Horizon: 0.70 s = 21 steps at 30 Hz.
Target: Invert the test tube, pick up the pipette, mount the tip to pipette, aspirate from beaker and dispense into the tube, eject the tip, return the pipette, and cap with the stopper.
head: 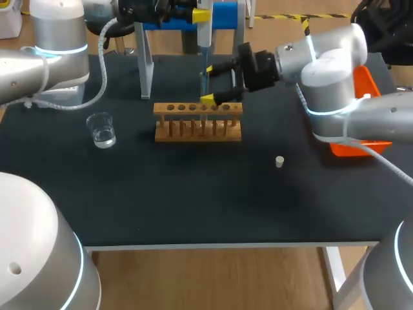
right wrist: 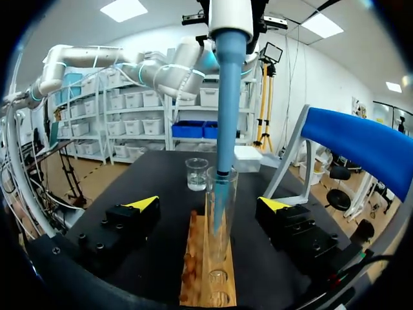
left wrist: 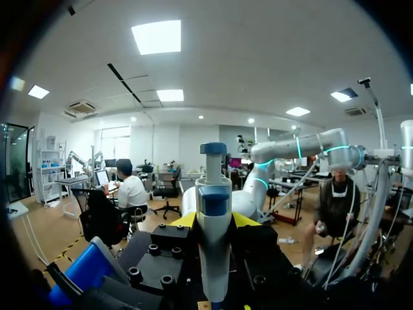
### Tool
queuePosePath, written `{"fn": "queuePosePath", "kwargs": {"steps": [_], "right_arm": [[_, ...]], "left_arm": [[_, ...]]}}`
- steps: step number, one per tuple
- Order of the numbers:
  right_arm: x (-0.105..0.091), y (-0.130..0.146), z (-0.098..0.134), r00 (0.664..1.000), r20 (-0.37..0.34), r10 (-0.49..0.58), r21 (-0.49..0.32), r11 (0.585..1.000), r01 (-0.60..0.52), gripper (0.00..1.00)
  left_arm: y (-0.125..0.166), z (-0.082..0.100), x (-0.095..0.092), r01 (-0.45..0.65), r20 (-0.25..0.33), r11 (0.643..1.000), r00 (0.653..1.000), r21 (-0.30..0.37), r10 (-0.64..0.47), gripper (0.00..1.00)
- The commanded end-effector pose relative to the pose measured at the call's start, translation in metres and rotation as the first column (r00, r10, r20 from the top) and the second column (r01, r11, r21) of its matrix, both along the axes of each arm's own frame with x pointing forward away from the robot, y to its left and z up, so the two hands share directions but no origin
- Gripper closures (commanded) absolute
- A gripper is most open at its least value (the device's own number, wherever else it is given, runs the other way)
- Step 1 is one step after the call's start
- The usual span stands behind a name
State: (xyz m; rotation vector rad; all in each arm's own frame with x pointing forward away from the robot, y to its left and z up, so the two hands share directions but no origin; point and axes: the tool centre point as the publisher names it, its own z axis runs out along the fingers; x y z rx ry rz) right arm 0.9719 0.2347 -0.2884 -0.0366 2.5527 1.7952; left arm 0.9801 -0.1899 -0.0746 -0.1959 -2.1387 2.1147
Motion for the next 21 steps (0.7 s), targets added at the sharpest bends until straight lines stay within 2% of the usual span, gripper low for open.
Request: {"fn": "queuePosePath", "kwargs": {"steps": [1,21], "right_arm": [[0.001,0.008,-0.003,1.000,0.007,-0.005,-0.024,1.000,0.005,0.00],[0.007,0.016,-0.016,0.999,0.042,-0.024,-0.087,0.996,0.027,0.00]], "left_arm": [[0.000,0.001,0.000,0.001,0.000,1.000,1.000,0.001,-0.001,1.00],[0.000,0.001,0.000,0.001,0.000,1.000,1.000,0.001,-0.001,1.00]]}}
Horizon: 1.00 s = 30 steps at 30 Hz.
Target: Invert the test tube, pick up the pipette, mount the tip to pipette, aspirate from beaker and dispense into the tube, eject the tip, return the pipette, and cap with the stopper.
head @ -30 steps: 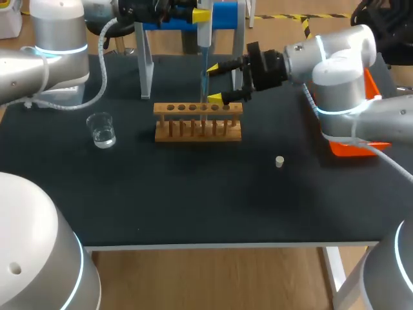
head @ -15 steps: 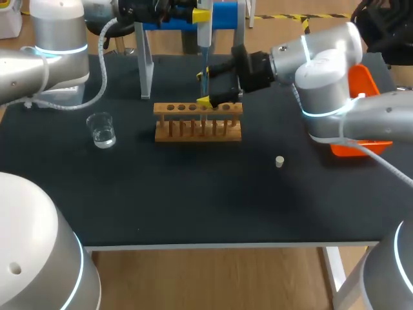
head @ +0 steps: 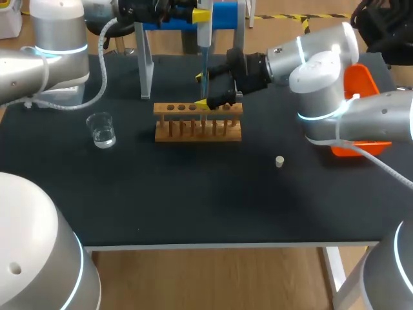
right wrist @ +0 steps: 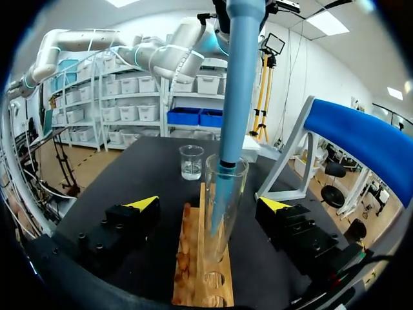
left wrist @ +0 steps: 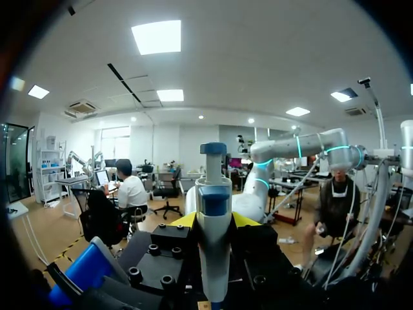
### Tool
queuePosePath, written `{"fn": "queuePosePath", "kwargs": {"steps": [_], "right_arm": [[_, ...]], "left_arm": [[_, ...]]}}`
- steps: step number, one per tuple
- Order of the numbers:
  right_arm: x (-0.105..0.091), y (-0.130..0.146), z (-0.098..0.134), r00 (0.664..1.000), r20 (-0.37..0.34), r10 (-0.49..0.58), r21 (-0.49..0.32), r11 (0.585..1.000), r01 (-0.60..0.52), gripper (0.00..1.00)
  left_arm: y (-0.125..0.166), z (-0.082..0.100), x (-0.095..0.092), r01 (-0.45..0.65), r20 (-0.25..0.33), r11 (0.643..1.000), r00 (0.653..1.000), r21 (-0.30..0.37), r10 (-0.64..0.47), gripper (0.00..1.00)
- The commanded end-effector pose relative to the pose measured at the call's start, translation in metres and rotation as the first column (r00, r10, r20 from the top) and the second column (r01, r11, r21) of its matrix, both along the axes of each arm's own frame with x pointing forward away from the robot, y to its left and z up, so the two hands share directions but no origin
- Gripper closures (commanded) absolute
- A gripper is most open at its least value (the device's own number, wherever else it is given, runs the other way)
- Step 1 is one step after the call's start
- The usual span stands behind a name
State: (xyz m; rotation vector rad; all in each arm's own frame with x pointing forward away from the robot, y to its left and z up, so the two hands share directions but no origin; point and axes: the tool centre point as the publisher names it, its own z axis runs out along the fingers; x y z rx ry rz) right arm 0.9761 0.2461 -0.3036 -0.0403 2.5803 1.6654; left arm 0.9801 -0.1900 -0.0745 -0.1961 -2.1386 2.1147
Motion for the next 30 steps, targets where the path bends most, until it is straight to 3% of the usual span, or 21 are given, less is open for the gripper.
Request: {"fn": "queuePosePath", "kwargs": {"steps": [1,30], "right_arm": [[0.003,0.005,-0.002,1.000,-0.001,0.002,-0.011,1.000,-0.002,0.00],[0.008,0.018,-0.007,1.000,-0.012,0.005,-0.027,1.000,-0.006,0.00]], "left_arm": [[0.000,0.001,0.000,0.001,0.000,1.000,1.000,0.001,-0.001,1.00],[0.000,0.001,0.000,0.001,0.000,1.000,1.000,0.001,-0.001,1.00]]}}
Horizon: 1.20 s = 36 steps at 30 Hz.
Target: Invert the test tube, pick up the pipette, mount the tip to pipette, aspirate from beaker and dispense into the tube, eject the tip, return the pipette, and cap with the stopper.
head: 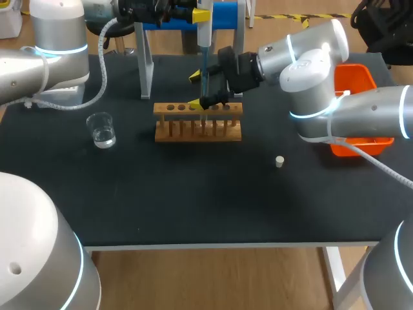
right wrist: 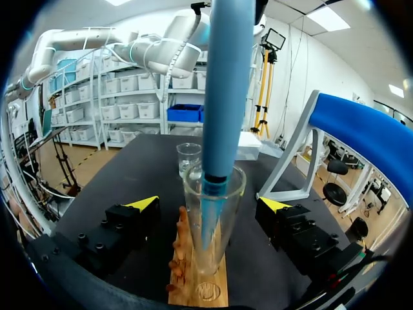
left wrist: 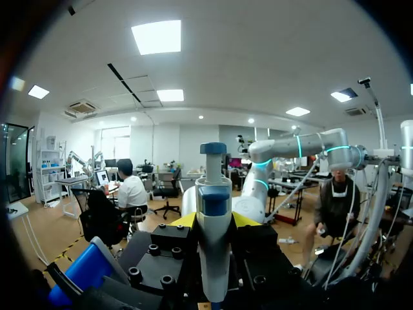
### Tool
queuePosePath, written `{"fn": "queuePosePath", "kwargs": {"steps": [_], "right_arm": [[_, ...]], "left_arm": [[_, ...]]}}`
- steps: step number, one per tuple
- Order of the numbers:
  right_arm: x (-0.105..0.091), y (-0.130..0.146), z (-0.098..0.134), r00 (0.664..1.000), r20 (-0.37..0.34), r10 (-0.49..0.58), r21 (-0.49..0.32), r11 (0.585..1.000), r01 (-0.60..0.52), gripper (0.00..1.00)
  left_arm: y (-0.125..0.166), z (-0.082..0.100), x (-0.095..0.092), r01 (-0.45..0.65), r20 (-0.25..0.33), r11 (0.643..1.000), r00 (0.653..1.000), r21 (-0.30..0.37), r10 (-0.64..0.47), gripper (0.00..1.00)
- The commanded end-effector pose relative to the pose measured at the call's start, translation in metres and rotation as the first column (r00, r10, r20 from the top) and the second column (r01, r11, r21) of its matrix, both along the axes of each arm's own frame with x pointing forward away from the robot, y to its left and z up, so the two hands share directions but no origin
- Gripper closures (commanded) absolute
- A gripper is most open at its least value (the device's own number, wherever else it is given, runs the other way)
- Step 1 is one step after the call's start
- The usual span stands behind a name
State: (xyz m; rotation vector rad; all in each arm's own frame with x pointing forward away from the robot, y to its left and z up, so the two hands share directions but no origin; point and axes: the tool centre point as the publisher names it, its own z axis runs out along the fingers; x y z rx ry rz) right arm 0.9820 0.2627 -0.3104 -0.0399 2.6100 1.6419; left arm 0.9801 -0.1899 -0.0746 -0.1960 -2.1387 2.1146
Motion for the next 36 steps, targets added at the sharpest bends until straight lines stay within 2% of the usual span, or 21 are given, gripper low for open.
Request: {"fn": "queuePosePath", "kwargs": {"steps": [1,19,36], "right_arm": [[0.002,0.002,-0.001,1.000,-0.001,-0.002,-0.005,1.000,0.002,0.00],[0.002,0.002,-0.001,1.000,-0.004,-0.003,-0.008,1.000,0.003,0.00],[0.002,0.002,-0.001,1.000,-0.004,-0.003,-0.008,1.000,0.003,0.00]], "left_arm": [[0.000,0.001,0.000,0.001,0.000,1.000,1.000,0.001,-0.001,1.00],[0.000,0.001,0.000,0.001,0.000,1.000,1.000,0.001,-0.001,1.00],[-0.004,0.020,-0.007,-0.008,0.033,1.000,0.999,0.028,0.007,1.00]]}}
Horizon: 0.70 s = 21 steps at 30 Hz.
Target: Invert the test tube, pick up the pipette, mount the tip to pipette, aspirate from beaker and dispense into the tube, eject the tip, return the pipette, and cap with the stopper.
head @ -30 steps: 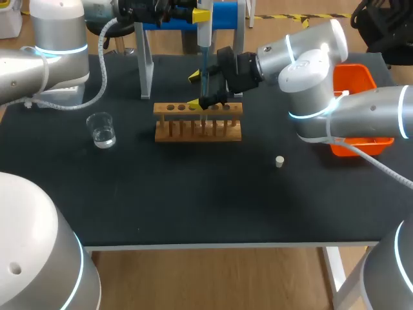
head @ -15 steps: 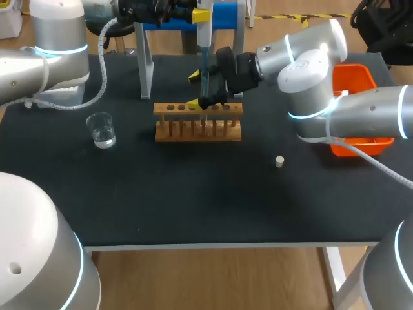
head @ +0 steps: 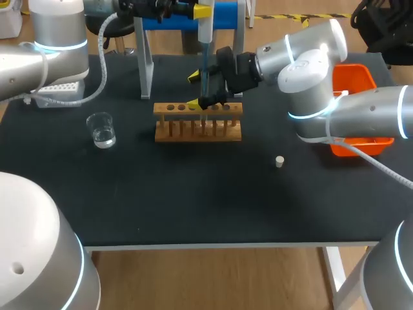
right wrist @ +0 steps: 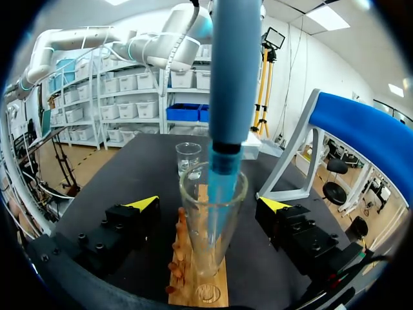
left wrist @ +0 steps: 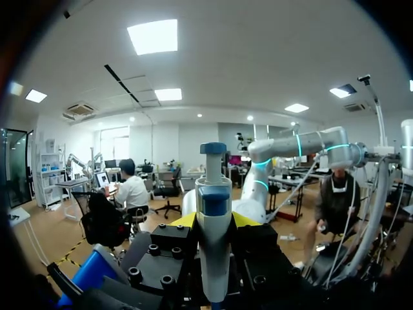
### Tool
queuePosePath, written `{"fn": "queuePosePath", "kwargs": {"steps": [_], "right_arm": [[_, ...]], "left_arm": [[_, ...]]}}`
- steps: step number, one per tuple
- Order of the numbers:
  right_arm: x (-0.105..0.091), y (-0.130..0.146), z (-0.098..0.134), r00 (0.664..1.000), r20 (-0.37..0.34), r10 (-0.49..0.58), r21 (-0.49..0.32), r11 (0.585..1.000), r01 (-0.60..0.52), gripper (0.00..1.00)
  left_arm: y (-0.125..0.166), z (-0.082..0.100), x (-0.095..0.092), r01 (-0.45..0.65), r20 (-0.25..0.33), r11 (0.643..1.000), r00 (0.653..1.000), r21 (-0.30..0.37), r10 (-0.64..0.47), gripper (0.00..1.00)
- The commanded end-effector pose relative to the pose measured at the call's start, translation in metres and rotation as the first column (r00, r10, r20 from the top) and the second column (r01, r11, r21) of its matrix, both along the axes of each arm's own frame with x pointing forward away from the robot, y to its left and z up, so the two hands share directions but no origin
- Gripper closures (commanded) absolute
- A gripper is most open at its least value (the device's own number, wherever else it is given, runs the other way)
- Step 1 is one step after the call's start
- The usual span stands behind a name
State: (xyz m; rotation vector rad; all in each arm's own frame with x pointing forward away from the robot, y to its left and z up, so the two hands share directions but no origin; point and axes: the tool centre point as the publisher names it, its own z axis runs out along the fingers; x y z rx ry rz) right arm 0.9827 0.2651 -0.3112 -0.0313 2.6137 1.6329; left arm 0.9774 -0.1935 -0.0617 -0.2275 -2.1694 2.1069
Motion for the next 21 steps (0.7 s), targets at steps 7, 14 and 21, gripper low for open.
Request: {"fn": "queuePosePath", "kwargs": {"steps": [7,14,21], "right_arm": [[0.001,0.000,0.000,1.000,-0.002,0.003,-0.002,1.000,-0.003,0.00],[0.001,0.000,0.000,1.000,-0.002,0.003,-0.002,1.000,-0.003,0.00],[0.001,0.000,0.000,1.000,-0.002,0.003,-0.002,1.000,-0.003,0.00]], "left_arm": [[-0.005,0.016,-0.008,-0.008,0.018,1.000,1.000,0.027,0.007,1.00],[-0.010,0.024,-0.011,-0.010,0.032,0.999,0.999,0.040,0.009,1.00],[-0.014,0.034,-0.012,-0.011,0.049,0.998,0.999,0.055,0.008,1.00]]}}
